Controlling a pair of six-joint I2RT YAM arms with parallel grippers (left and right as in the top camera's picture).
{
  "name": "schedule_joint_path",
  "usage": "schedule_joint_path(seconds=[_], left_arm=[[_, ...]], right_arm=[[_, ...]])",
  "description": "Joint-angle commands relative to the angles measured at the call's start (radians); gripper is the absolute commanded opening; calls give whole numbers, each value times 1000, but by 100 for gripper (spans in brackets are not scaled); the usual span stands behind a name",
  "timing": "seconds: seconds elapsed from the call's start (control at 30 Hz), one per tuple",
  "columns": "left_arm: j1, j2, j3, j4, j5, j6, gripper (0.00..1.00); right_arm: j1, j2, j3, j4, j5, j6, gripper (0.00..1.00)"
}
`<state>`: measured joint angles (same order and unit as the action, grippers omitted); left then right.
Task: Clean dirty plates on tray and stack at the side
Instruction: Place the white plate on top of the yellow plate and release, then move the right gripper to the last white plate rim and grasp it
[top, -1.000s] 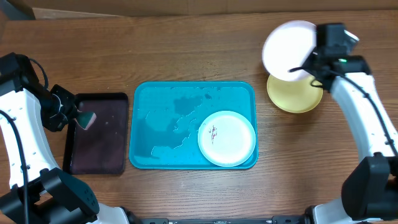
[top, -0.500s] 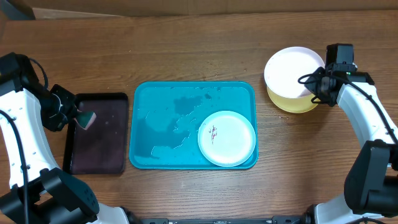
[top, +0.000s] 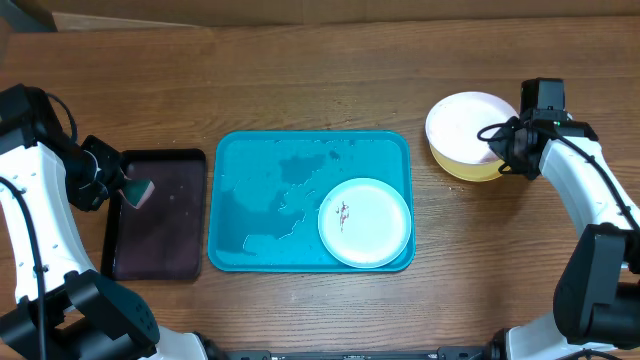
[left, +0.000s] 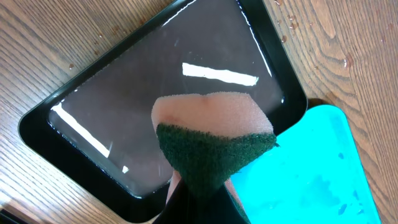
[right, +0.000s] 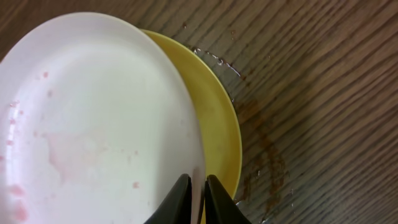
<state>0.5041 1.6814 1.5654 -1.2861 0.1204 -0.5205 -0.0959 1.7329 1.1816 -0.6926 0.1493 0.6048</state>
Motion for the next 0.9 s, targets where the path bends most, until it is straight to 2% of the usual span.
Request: schedule_joint_path(seconds=[0.0,0.07,0.1,0.2,0.23,0.43,0.57,0.67,0.87], left_arm=[[0,0,0,0,8,12,4],[0,0,0,0,8,12,4],[0,0,0,0,8,12,4],[0,0,0,1,8,12,5],[-1,0,0,1,8,12,4],[0,0,0,1,8,12,4],[0,0,0,1,8,12,4],[-1,0,0,1,8,13,4],[0,0,0,0,8,13,4]], right_arm=[[2,-3,-4,15,18,6,11],[2,-3,-4,21,18,6,16],[2,-3,-4,22,18,6,23],[2,-3,-4,26,-18,5,62],[2,-3,-4,27,-40,5,65],[22,-3,-4,37,-405,-158,70],[95,-3,-4,26,-608,-321,71],[187,-3,-4,-24,-579,-387,72],[371,-3,-5,-84,-351,-390,73]])
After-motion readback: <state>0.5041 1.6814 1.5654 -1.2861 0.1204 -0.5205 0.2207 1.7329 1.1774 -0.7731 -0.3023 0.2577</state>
